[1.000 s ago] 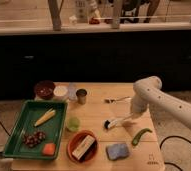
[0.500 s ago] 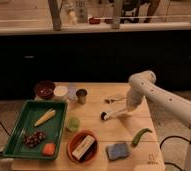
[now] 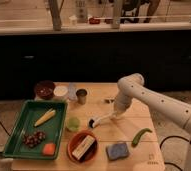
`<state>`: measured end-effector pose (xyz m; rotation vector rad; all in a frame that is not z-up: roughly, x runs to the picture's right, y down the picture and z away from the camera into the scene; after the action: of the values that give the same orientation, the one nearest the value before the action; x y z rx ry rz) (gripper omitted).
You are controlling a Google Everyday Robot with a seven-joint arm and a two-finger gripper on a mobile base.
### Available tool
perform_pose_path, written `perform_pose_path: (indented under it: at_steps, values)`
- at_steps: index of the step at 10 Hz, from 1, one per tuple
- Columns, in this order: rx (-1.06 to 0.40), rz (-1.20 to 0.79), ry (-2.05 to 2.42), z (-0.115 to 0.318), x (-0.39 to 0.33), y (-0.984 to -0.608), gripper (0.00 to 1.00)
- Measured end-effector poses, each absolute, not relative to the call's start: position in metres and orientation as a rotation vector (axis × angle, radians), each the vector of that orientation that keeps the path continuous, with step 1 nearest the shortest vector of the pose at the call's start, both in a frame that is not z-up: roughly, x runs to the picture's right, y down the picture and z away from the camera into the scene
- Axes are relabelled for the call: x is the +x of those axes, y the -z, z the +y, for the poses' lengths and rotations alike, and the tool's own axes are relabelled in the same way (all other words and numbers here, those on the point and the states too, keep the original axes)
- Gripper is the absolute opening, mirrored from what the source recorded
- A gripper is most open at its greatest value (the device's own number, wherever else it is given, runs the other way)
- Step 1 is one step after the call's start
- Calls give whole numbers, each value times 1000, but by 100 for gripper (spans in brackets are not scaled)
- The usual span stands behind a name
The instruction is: Wipe table surface with brush
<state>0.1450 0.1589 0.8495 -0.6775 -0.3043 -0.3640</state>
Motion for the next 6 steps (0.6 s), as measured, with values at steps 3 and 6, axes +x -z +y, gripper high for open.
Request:
perform_pose_path:
  at_steps: [3,6]
  values:
    - [-708,-260,372,169,164,-846,2]
    - [-715,-174,321,167,224,-850,2]
